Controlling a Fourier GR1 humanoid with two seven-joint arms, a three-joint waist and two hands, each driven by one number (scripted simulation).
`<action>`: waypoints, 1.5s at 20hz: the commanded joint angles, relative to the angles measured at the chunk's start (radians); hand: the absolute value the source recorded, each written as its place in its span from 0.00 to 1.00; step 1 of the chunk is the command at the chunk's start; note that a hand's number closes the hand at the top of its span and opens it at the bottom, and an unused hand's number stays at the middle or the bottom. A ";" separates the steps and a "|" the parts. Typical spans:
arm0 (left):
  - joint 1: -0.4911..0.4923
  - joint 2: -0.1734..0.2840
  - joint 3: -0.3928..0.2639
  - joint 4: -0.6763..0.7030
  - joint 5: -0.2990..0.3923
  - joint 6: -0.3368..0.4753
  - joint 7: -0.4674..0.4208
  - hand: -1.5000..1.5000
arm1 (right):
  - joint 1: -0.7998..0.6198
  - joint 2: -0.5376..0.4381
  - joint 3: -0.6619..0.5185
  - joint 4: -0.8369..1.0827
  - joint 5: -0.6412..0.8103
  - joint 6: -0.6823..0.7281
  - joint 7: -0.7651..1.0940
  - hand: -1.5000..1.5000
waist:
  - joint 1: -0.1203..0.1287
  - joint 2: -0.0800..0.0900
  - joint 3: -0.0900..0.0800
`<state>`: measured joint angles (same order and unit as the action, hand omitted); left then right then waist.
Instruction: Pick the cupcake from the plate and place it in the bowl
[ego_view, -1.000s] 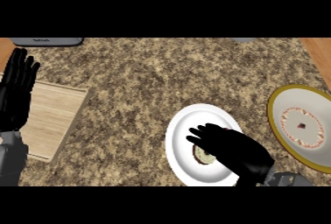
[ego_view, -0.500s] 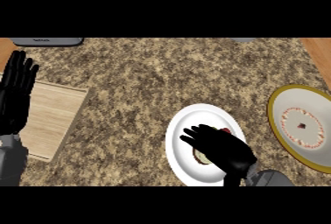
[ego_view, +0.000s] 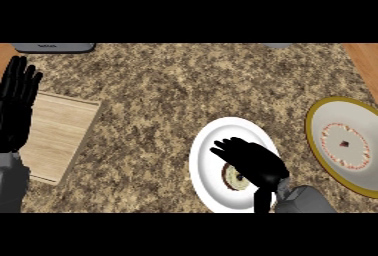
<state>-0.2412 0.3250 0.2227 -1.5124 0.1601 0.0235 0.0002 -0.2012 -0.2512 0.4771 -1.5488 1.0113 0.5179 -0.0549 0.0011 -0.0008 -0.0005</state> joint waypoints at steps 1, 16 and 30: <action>0.003 -0.029 -0.002 0.086 -0.010 -0.024 -0.076 0.50 | -0.050 0.026 -0.013 0.090 0.033 -0.041 -0.068 1.00 | 0.000 0.002 0.000; 0.039 0.001 0.062 0.014 -0.029 0.032 -0.011 0.50 | 0.205 -0.208 -0.354 0.048 0.020 -0.237 -0.123 1.00 | -0.121 -0.015 0.004; 0.083 0.007 0.099 0.008 -0.009 0.023 -0.033 0.50 | 0.478 -0.658 -1.224 0.440 -0.314 -0.390 -0.349 1.00 | -0.136 -0.013 0.003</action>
<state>-0.1466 0.3400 0.3291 -1.5139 0.1549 0.0454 -0.0239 0.2014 -0.8028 -0.5455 -1.2131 0.7950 0.1616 -0.2820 -0.1556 -0.0210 0.0024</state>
